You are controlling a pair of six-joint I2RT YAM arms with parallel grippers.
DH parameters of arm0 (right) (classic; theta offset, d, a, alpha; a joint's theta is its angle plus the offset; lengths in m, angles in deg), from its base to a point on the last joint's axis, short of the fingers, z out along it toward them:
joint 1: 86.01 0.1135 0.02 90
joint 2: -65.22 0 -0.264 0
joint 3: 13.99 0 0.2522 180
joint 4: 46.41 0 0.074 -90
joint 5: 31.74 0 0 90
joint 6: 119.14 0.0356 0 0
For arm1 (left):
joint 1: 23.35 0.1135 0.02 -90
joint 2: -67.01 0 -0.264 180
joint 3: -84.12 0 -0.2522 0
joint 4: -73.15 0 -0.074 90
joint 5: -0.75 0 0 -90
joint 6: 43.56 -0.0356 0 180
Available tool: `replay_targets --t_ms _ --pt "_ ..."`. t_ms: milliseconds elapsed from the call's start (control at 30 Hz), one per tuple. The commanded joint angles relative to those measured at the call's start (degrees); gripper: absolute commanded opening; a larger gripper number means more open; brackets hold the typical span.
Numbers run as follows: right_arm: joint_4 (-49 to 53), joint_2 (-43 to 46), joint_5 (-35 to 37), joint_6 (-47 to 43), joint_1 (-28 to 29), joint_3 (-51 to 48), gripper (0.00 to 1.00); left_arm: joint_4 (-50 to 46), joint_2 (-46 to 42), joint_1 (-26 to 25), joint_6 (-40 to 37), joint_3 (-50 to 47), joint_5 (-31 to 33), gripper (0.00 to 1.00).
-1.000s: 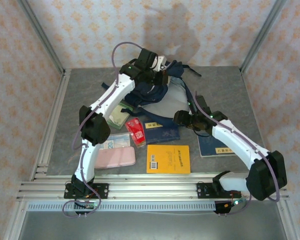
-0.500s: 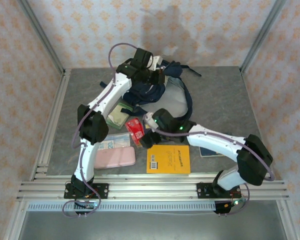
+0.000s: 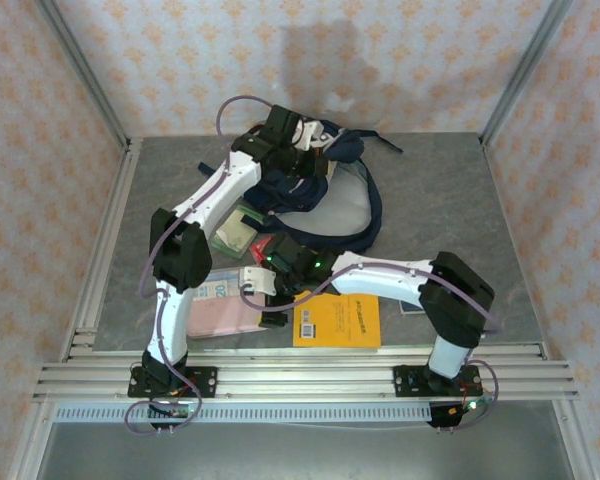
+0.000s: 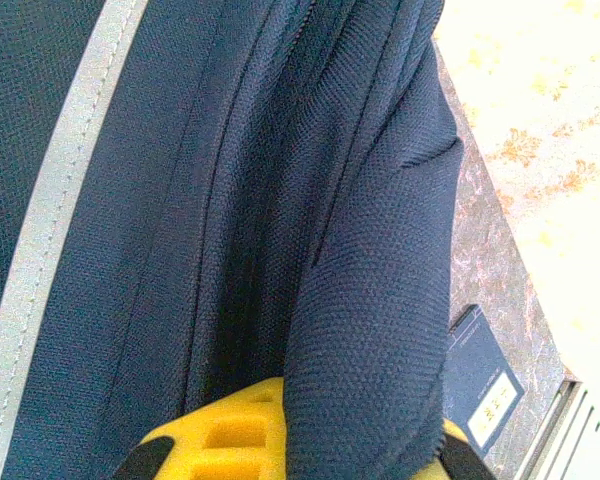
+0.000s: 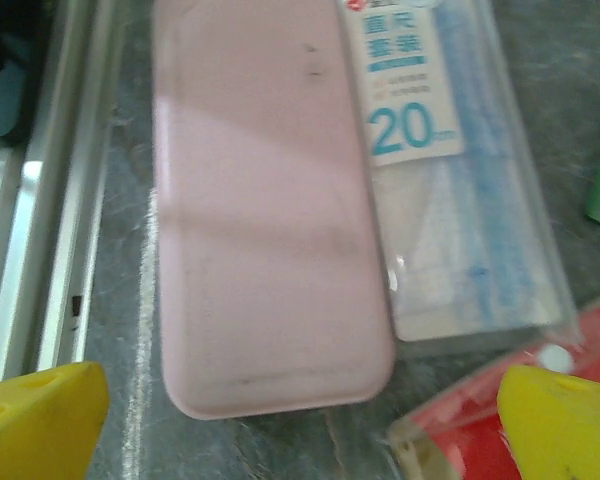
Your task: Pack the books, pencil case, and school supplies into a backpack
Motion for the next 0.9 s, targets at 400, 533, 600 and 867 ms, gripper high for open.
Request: replay_targets --t_ms 400,533,600,867 --pt "5.9 -8.5 2.8 -1.7 2.4 7.1 0.99 2.0 -3.0 3.3 3.4 -3.2 1.1 0.01" --pt "6.8 -8.9 2.9 -1.3 2.5 7.0 0.99 2.4 -3.2 3.5 3.9 -3.3 0.6 0.01" --pt "6.9 -9.0 2.6 -1.1 2.6 7.1 0.99 2.5 -3.4 3.5 4.0 -3.5 0.5 0.00" --pt "7.3 -11.4 3.7 -0.7 3.3 8.1 0.99 2.4 -3.3 3.5 4.0 -3.5 0.3 0.00"
